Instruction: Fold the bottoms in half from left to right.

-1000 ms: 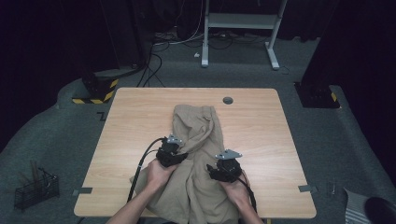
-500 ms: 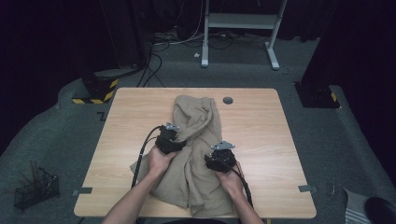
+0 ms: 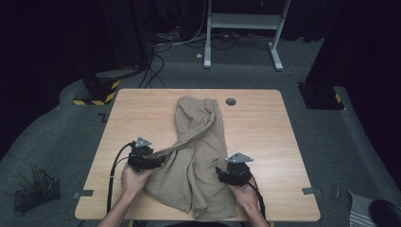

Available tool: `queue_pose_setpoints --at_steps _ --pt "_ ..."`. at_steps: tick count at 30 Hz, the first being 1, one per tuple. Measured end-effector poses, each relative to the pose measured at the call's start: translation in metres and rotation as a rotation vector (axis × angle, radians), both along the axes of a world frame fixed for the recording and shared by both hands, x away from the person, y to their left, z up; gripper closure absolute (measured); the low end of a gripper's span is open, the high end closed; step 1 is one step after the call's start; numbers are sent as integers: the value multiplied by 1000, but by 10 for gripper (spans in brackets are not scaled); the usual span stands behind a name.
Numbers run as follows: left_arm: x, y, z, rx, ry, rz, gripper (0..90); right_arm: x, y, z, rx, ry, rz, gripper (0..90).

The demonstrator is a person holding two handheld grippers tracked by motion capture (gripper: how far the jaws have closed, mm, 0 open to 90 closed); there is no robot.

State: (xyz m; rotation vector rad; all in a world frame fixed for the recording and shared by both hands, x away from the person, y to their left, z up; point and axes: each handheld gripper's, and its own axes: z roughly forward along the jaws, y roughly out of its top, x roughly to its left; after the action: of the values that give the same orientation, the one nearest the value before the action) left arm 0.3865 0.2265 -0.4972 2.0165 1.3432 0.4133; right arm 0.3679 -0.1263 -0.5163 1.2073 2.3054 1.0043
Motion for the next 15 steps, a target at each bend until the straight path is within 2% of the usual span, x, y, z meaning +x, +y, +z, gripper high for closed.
queue_pose_setpoints --at_steps 2,3,4,6,9,10,12,13,15 --pt "2 1 -9 33 25 24 344 1 4 -5 -24 8 2 396" --pt "4 2 -14 56 36 30 345 0 7 -5 -36 -4 -1 402" --pt "5 2 -17 51 11 40 337 1 8 -5 -43 -7 1 404" --pt "11 3 -17 51 6 50 352 4 11 -5 -42 -9 2 398" --pt "22 1 -18 99 -15 39 380 17 14 -3 -51 12 -2 384" --pt "27 2 -17 97 -15 39 400 22 17 -3 -53 18 -8 384" --pt "36 3 -15 101 -5 41 495 32 21 -4 -48 6 -12 384" --pt "39 4 -14 99 0 47 593 36 23 -6 -36 -12 -24 384" --pt "44 10 -11 72 42 53 738 41 27 -8 -27 -30 -47 385"
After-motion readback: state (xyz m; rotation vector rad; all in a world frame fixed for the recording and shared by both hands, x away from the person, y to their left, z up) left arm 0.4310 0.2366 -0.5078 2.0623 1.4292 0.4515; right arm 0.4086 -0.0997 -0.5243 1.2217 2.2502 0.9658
